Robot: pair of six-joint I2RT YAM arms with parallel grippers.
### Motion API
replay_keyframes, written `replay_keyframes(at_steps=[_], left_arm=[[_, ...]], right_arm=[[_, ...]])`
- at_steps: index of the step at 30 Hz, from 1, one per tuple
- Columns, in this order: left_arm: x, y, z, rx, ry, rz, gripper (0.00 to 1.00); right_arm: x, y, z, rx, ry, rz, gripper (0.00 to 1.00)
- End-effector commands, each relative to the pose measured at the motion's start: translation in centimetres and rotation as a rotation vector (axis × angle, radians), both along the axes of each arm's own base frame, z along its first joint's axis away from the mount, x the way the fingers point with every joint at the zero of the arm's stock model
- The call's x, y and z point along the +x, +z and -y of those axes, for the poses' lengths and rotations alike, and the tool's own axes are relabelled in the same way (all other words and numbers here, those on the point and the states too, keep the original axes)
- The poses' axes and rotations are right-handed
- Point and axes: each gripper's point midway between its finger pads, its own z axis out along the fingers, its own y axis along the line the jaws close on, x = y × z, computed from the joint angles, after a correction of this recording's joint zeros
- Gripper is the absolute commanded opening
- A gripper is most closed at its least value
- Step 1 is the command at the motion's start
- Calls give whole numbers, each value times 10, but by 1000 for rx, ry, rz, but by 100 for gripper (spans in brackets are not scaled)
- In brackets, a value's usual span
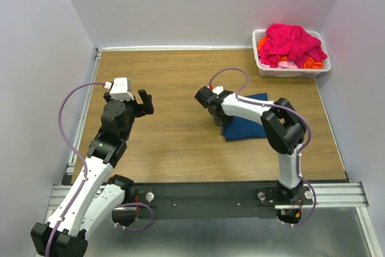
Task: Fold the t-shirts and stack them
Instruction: Neatly place the folded tshirt to the corner
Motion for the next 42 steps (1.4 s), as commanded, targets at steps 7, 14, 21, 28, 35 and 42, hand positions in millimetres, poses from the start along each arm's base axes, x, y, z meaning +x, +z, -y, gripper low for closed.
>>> replay_keyframes(at_steps=[7, 14, 21, 28, 35, 42], left_arm=[[0, 0, -1, 5, 3, 8, 97], [-2, 3, -1, 1, 0, 18, 97], [-4, 4, -2, 0, 1, 23, 97], [-4, 3, -1, 0, 0, 20, 97], [-4, 2, -1, 2, 2, 16, 97], [-3, 1, 0, 4, 0, 14, 97]], right_arm=[[-5, -14, 107, -565, 91, -3, 1], [31, -4, 154, -634, 64, 34, 1], [74, -11, 187, -608, 33, 60, 1], [105, -24, 199, -625, 125, 48, 1], [121, -36, 212, -653, 204, 16, 1], [118, -27, 241, -662, 121, 22, 2]])
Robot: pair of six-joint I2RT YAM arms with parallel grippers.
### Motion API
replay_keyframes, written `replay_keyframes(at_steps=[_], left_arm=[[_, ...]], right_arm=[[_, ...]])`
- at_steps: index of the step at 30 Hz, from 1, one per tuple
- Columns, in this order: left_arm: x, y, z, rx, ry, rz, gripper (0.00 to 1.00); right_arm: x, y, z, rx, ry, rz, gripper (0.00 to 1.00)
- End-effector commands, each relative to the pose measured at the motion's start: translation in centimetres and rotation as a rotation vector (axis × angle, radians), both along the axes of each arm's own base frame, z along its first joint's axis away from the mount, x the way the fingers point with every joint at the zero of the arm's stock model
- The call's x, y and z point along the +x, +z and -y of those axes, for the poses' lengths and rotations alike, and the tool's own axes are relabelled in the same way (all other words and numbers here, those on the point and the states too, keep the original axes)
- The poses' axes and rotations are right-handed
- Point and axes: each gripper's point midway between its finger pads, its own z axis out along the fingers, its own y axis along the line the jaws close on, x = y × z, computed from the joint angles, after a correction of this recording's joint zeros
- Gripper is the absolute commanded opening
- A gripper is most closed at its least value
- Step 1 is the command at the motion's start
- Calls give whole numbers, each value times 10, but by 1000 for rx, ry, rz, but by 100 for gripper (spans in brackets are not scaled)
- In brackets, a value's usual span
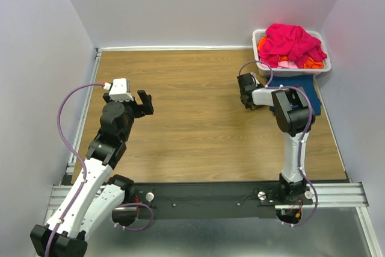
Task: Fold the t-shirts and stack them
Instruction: Neatly place the folded tshirt to the corner, then reset both grippers
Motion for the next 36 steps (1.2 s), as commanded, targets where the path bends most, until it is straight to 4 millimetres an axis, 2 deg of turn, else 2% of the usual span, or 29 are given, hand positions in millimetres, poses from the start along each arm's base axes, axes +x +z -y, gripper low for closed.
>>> replay_keyframes(at_steps=[1, 4, 7, 8, 10, 11, 13, 14, 16, 17, 18, 19, 21, 22, 23, 24, 25, 26, 27, 28, 29, 30, 31, 33, 34, 35, 36], left_arm=[[0, -3, 0, 9, 0, -2, 97], [0, -5, 1, 11, -1, -6, 97], [0, -4, 0, 12, 2, -5, 97], [1, -4, 0, 11, 5, -5, 97], [1, -4, -1, 15, 9, -4, 97], [1, -3, -2, 13, 12, -3, 97], [1, -3, -2, 13, 12, -4, 97], [2, -3, -2, 13, 12, -4, 97], [3, -6, 1, 17, 1, -12, 97], [3, -5, 1, 16, -2, -11, 97], [3, -5, 1, 18, -4, -12, 97], [3, -5, 3, 18, -8, -12, 97], [3, -4, 3, 15, -10, -5, 97], [2, -2, 1, 15, -5, 1, 97], [2, 0, 1, 13, -2, 8, 97], [1, 1, 0, 13, 1, 15, 97], [0, 6, -3, 6, 13, 32, 97], [-2, 8, -4, 3, 16, 41, 97], [-3, 9, -5, 1, 19, 48, 97], [-4, 11, -7, -2, 29, 56, 97], [-8, 16, -9, -8, 34, 70, 97], [-10, 21, -10, -18, 39, 81, 97], [-14, 25, -15, -22, 56, 90, 98], [-19, 33, -19, -27, 70, 108, 98], [-25, 42, -24, -27, 78, 137, 98], [-28, 44, -25, -24, 79, 150, 98], [-31, 44, -28, -10, 83, 159, 98]], right_arm=[[-2, -27, 9, 80, -2, -30, 3], [1, -22, 8, 97, -9, -3, 35], [0, -16, 7, 98, -14, 14, 48], [-2, -7, 5, 111, -13, 36, 58], [-4, 6, -5, 133, 7, 65, 67], [-4, 22, -11, 161, 11, 116, 74], [-9, 37, -28, 212, 33, 147, 81], [-10, 57, -37, 252, 47, 187, 87], [-18, 69, -60, 338, 66, 200, 88], [-21, 85, -74, 421, 99, 222, 88], [-24, 97, -79, 443, 100, 245, 91], [-33, 103, -98, 521, 132, 232, 92], [-40, 124, -113, 616, 155, 269, 94], [-49, 151, -122, 720, 170, 324, 95], [-54, 163, -125, 768, 182, 351, 100], [-61, 177, -124, 803, 193, 387, 100], [-72, 205, -124, 871, 214, 461, 100], [-79, 220, -122, 904, 219, 505, 100], [-86, 234, -116, 915, 215, 552, 100], [-95, 237, -110, 919, 207, 576, 100], [-111, 264, -100, 955, 217, 669, 100], [-120, 271, -94, 968, 218, 702, 100], [-138, 286, -81, 990, 213, 786, 100], [-158, 294, -66, 1010, 200, 862, 100], [-166, 284, -59, 1012, 172, 883, 100], [-174, 284, -52, 1021, 158, 915, 100], [-192, 296, -35, 1033, 134, 1016, 100]])
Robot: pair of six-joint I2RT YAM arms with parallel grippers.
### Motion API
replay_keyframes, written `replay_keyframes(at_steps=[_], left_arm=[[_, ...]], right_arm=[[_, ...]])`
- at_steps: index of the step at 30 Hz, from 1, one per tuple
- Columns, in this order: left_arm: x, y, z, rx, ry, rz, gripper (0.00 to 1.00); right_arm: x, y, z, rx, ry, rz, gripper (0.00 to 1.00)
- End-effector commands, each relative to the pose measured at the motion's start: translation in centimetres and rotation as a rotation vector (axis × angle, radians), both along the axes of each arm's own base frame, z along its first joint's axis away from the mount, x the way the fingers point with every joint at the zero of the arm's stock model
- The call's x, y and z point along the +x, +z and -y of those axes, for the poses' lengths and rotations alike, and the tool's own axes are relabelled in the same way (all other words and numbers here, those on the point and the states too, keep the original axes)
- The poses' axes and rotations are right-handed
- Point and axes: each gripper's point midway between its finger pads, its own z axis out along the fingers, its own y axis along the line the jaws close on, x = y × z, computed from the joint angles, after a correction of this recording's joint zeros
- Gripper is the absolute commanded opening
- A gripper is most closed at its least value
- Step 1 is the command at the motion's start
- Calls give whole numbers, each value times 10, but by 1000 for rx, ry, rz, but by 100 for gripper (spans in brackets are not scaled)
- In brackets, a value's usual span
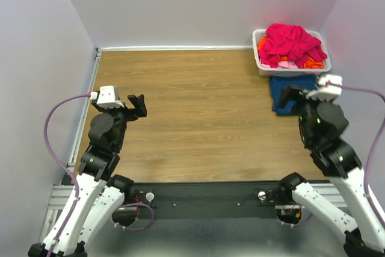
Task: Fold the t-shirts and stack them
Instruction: Reset both grippers
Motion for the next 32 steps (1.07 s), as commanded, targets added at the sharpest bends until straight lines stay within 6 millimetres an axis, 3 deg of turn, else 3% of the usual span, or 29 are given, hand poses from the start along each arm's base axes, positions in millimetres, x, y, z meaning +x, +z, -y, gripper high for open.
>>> replay_keyframes(at_steps=[1, 2, 4, 8, 18, 32], left_arm=[[-17, 20, -19, 9, 66, 83, 98], [-21, 23, -22, 4, 72, 101, 98], [-25, 22, -26, -8, 87, 122, 98], [-37, 38, -42, -43, 154, 218, 98], [-51, 27, -71, -130, 303, 256, 98], [-53, 28, -70, -116, 291, 279, 98]], right_arm=[[-34, -34, 35, 77, -138, 1, 100], [-40, -43, 41, 94, -161, 7, 100], [-55, -39, 50, 131, -171, 64, 100], [-66, -37, 57, 166, -178, 118, 100], [-61, -51, 58, 127, -187, 113, 100], [-61, -49, 48, 111, -107, 153, 100]])
